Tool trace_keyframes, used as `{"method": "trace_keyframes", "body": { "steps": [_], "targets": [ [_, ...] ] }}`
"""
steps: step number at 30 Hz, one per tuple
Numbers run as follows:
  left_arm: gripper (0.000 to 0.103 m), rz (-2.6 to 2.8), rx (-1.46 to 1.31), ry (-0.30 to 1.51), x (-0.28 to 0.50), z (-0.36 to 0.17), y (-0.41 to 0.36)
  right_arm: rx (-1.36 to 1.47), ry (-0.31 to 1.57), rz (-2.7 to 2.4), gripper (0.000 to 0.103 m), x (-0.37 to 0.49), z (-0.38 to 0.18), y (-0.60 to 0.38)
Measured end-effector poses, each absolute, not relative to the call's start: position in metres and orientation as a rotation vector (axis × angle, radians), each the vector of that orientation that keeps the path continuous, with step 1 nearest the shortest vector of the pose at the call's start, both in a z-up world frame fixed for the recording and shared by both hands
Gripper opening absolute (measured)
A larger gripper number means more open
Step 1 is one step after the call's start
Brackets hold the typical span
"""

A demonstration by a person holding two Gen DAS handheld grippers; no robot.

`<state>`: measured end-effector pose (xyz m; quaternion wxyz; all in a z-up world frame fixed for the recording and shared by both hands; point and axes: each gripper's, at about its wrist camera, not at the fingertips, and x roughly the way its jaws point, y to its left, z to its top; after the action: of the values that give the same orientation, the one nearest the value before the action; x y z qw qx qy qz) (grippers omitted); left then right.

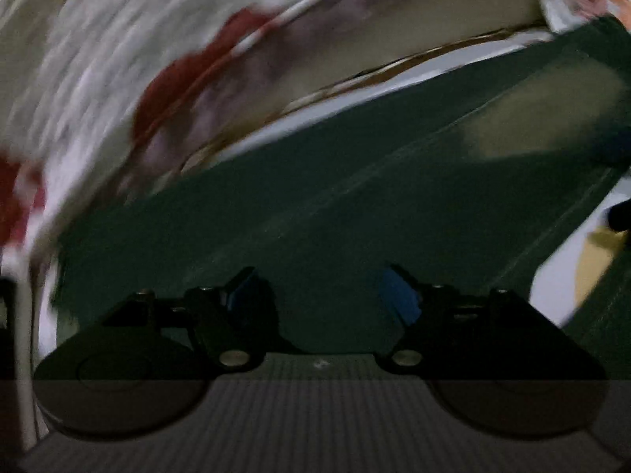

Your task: Fold clothes

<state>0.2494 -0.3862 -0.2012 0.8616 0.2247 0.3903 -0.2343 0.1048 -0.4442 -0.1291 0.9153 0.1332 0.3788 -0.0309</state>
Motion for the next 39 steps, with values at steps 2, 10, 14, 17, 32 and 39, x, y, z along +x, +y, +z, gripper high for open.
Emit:
{"method": "trace_keyframes", "body": {
  "steps": [2, 10, 14, 17, 32, 39],
  "targets": [
    [0.072, -0.386, 0.434, 0.836, 0.235, -0.194, -0.367, 0.338, 0.717, -0.123, 0.079, 0.069, -0.122, -0.448],
    [0.072, -0.363, 0.234, 0.989, 0.145, -0.191, -0.336, 0.469, 0.628, -0.548, 0.079, -0.063, -0.114, -0.480],
    [0.072, -0.501, 0.357, 0.871, 0.107, -0.180, -0.368, 0.702, 0.555, -0.689, 0.080, -0.124, -0.110, -0.503],
    [0.072, -0.615, 0.407, 0.836, 0.085, -0.179, -0.389, 0.862, 0.507, -0.712, 0.080, -0.150, -0.119, -0.502],
    [0.072, -0.824, 0.324, 0.880, 0.051, -0.183, -0.417, 1.026, 0.585, -0.674, 0.080, -0.207, -0.149, -0.457],
    [0.074, -0.912, 0.285, 0.838, 0.037, -0.176, -0.424, 1.019, 0.566, -0.656, 0.080, -0.197, -0.157, -0.458]
  ]
}}
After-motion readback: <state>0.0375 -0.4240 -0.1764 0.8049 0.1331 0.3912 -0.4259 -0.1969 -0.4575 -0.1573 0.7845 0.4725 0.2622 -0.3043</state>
